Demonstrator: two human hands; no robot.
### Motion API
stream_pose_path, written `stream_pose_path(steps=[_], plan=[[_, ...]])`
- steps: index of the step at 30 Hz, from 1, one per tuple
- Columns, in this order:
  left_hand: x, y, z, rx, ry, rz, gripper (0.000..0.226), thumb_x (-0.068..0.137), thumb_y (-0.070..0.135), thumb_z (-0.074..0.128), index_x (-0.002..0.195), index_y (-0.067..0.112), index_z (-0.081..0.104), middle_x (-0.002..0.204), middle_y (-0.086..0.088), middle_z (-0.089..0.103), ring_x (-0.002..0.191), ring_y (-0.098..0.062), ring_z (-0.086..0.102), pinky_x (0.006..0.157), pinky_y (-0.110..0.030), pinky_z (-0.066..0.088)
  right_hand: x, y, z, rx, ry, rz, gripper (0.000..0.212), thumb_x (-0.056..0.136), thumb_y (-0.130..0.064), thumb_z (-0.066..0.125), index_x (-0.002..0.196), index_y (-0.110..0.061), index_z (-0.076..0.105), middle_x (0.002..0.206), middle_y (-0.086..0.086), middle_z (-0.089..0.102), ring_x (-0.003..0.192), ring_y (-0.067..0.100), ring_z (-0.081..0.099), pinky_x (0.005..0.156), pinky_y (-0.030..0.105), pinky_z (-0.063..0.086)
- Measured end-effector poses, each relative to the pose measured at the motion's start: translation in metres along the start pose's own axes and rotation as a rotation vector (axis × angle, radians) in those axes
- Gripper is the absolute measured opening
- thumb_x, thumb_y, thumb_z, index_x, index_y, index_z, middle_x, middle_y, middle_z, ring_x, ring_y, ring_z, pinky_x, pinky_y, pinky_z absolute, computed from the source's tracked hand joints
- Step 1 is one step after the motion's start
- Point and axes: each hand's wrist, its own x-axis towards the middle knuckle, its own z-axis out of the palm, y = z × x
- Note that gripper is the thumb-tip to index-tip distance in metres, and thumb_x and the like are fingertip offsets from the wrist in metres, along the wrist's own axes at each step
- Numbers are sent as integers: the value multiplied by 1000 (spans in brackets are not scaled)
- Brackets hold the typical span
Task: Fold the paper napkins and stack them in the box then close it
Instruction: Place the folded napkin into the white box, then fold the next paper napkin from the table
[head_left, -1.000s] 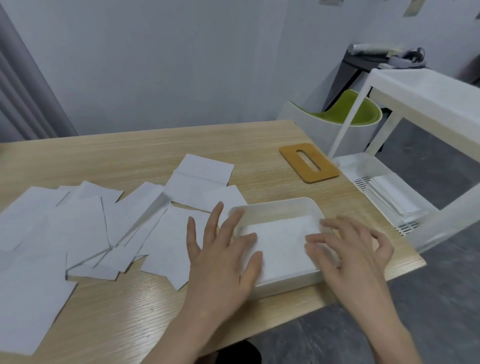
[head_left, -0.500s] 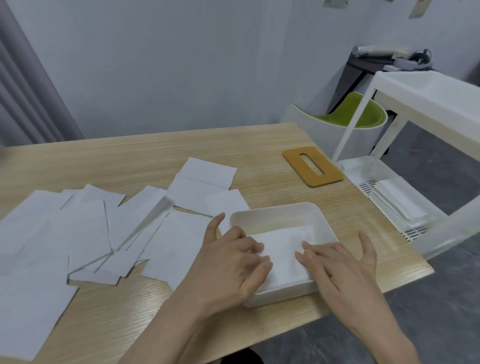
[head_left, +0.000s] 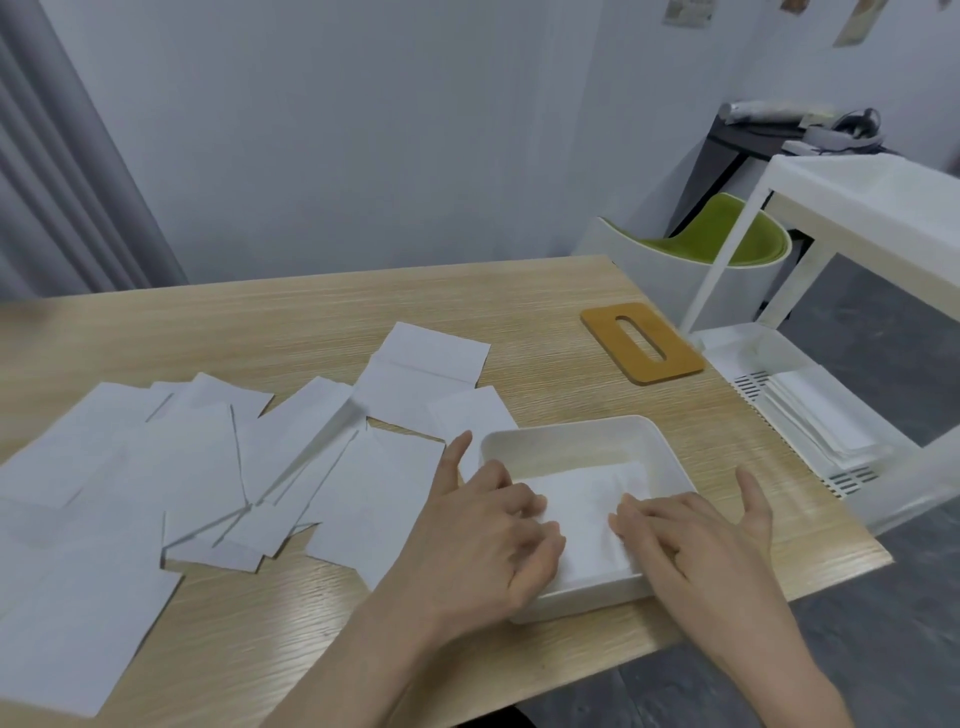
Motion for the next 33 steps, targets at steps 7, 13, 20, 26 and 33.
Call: stream_pose_path(steps=[7, 13, 20, 26, 33], plan=[[-12, 0, -1, -107, 83, -15, 42, 93, 47, 37, 106, 35, 74, 117, 15, 67, 119, -10, 55, 116, -50, 6, -5, -8, -2, 172, 202, 37, 43, 93, -60, 40, 79, -36, 73, 97, -22, 67, 102, 0, 57, 114, 41, -4], [-32, -10, -8, -276, 213, -80, 41, 94, 36, 42, 126, 27, 65, 133, 8, 59, 126, -7, 52, 117, -44, 10, -5, -29, -8, 273, 275, -2, 33, 89, -51, 44, 96, -36, 72, 101, -22, 65, 105, 0, 55, 115, 46, 5], [-58, -36, -22, -316, 303, -176, 37, 96, 32, 48, 129, 31, 63, 137, 13, 56, 127, 4, 43, 119, -43, 8, 1, -67, -9, 369, 257, -102, 21, 94, -43, 52, 99, -35, 71, 106, -20, 65, 108, -11, 45, 115, 30, -4], [-90, -66, -37, -301, 317, -266, 39, 95, 37, 41, 125, 32, 66, 132, 15, 58, 111, 5, 58, 119, -38, 5, 9, -112, 1, 398, 262, -236, 26, 87, -39, 50, 97, -31, 73, 105, -20, 65, 107, -9, 46, 113, 31, 1], [-130, -119, -44, -182, 377, -344, 39, 91, 36, 43, 117, 28, 71, 124, 12, 64, 116, 5, 51, 113, -43, 14, 26, -171, 28, 325, 263, -326, 34, 88, -40, 43, 96, -29, 74, 101, -16, 68, 105, 0, 53, 102, 30, 20]])
